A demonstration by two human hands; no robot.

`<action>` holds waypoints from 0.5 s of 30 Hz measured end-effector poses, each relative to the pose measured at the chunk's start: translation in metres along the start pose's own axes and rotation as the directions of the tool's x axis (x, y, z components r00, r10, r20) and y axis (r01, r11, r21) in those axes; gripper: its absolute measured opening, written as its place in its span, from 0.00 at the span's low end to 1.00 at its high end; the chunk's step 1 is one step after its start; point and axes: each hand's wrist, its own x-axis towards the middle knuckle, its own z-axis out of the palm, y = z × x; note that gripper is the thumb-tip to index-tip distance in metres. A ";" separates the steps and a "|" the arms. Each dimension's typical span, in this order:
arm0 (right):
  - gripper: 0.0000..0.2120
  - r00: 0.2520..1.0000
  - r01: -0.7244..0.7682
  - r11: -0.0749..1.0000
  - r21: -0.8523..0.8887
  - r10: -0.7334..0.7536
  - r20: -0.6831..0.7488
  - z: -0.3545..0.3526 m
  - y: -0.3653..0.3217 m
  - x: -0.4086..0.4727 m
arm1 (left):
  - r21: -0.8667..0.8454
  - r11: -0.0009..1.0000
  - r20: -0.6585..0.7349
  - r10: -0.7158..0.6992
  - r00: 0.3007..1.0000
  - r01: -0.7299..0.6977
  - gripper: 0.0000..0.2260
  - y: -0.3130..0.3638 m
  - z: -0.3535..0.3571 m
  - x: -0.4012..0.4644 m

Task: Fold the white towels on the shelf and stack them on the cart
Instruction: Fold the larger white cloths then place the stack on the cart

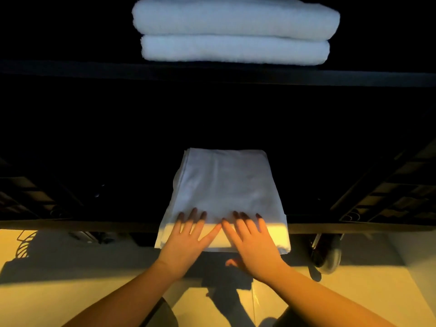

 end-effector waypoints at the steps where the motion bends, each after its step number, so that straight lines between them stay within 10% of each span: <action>1: 0.48 1.000 -0.007 1.000 -0.027 0.007 0.008 0.005 -0.002 -0.003 | 0.016 1.000 -0.027 -0.006 1.000 0.006 0.48 0.001 0.002 0.000; 15: 0.62 0.997 -0.039 0.999 0.033 0.041 -0.063 0.020 -0.001 -0.015 | -0.004 0.994 -0.004 -0.106 0.994 0.106 0.43 -0.004 0.000 0.009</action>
